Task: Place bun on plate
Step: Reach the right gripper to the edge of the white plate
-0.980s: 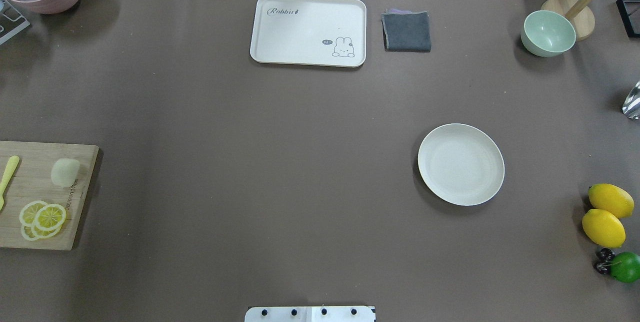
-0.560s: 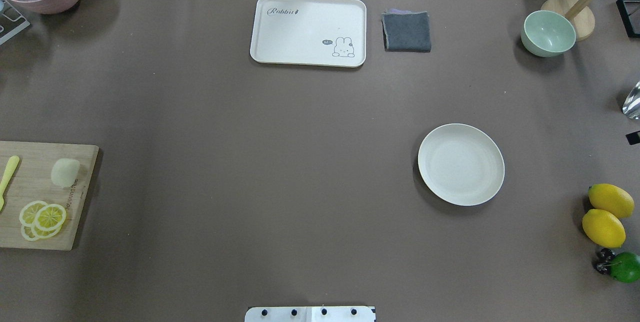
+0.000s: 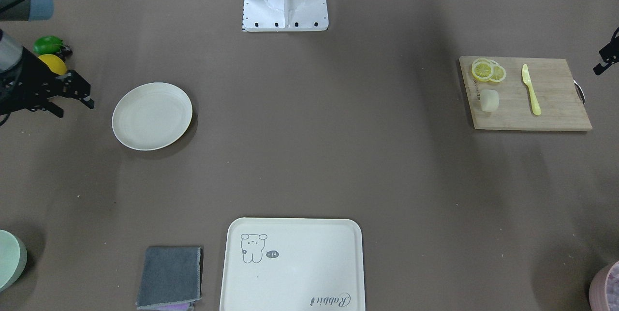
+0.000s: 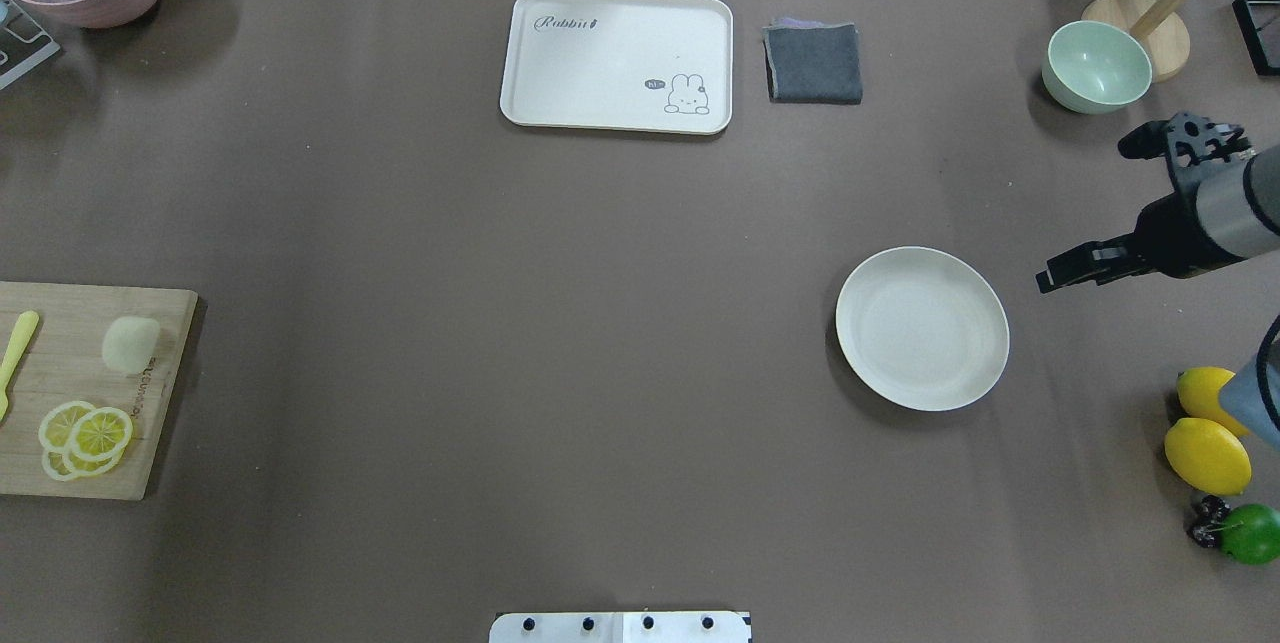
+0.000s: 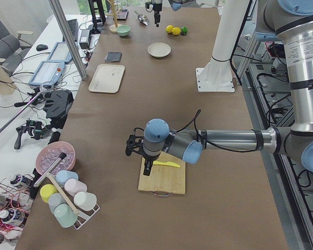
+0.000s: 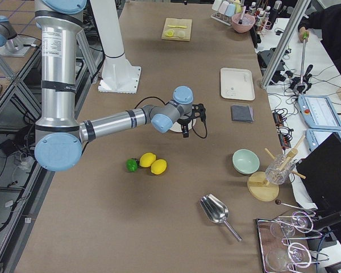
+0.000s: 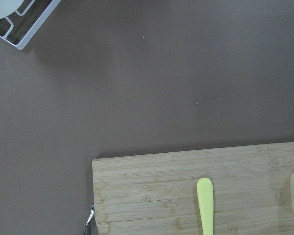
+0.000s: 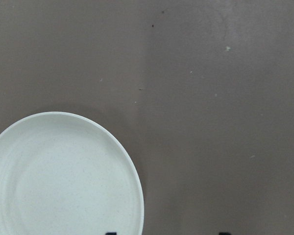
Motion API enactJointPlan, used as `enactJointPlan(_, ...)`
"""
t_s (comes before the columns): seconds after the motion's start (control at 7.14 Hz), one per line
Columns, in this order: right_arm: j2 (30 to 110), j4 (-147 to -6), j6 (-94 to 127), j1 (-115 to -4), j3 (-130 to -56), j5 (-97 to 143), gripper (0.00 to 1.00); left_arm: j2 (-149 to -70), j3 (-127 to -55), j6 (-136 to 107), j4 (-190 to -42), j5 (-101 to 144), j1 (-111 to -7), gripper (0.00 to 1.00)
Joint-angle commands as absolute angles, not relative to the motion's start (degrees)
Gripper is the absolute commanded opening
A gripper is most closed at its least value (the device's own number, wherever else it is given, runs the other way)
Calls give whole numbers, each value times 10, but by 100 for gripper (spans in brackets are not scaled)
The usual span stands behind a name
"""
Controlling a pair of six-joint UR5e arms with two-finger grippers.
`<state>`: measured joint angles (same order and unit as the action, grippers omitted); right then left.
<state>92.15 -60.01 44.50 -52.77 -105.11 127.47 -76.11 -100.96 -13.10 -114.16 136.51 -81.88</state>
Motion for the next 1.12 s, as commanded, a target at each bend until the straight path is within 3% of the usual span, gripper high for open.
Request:
enactJointPlan(0.0, 906, -597, 474, -484, -1021, 1257, 60, -761, -1009, -132, -1143, 1365, -815, 98)
enactJointPlan(0.42, 869, -597, 502, -463, -972, 1247, 60, -758, -1009, -131, -1143, 1366, -815, 98)
enactJointPlan(0.56, 871, -580, 502, -463, -960, 1248, 51, -758, -1010, -131, -1143, 1366, -815, 98)
enactJointPlan(0.7, 874, -564, 503, -463, -954, 1250, 1, -758, -1010, -133, -1151, 1366, -815, 98)
enactJointPlan(0.98, 875, -560, 504, -463, -954, 1252, 0, -760, -1010, -133, -1151, 1367, -815, 98)
